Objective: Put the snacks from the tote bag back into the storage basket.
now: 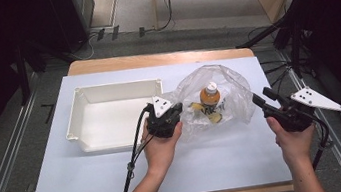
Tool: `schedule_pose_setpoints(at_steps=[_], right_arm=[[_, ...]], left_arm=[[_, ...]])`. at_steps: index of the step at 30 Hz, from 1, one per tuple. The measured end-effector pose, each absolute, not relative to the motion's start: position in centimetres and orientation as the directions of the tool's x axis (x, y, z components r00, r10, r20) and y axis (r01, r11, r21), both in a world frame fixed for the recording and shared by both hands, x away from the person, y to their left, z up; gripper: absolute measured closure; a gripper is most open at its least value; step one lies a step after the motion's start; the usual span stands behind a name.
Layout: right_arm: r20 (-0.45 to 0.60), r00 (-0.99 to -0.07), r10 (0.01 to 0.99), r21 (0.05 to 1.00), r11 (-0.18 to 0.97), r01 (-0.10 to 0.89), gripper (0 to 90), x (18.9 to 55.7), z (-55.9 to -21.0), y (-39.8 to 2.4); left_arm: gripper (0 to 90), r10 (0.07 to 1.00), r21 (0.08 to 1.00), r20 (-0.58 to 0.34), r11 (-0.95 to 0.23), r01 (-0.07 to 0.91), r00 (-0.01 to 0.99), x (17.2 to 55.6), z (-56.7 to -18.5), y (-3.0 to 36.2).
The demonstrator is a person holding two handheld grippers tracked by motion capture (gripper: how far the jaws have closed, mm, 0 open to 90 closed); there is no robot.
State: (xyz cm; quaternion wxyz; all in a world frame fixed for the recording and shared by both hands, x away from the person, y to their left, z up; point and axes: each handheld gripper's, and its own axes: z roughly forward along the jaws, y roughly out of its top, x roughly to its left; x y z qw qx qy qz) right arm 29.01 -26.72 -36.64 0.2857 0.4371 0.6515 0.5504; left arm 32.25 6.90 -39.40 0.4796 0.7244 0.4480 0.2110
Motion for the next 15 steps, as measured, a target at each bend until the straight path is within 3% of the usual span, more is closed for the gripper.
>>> schedule_pose_setpoints(at_steps=[7,9,13,15], right_arm=[[0.097,-0.566,0.819,0.970,0.049,0.238,45.1,30.3,-34.9,-23.7],[0.062,-0.535,0.843,0.965,0.087,0.248,54.0,31.2,-35.0,-22.9],[0.090,-0.500,0.861,0.950,0.077,0.304,82.8,33.4,-36.3,-22.5],[0.078,-0.482,0.873,0.945,0.090,0.315,90.0,34.4,-36.9,-22.2]], left_arm=[[90.0,0.851,0.882,-0.117,-0.148,0.448,0.512,32.3,-39.5,6.6],[90.0,0.850,0.878,-0.122,-0.148,0.456,0.512,32.3,-39.6,6.6],[90.0,0.845,0.870,-0.122,-0.161,0.466,0.520,32.1,-40.1,6.4],[90.0,0.842,0.866,-0.128,-0.163,0.472,0.524,31.9,-40.6,6.2]])
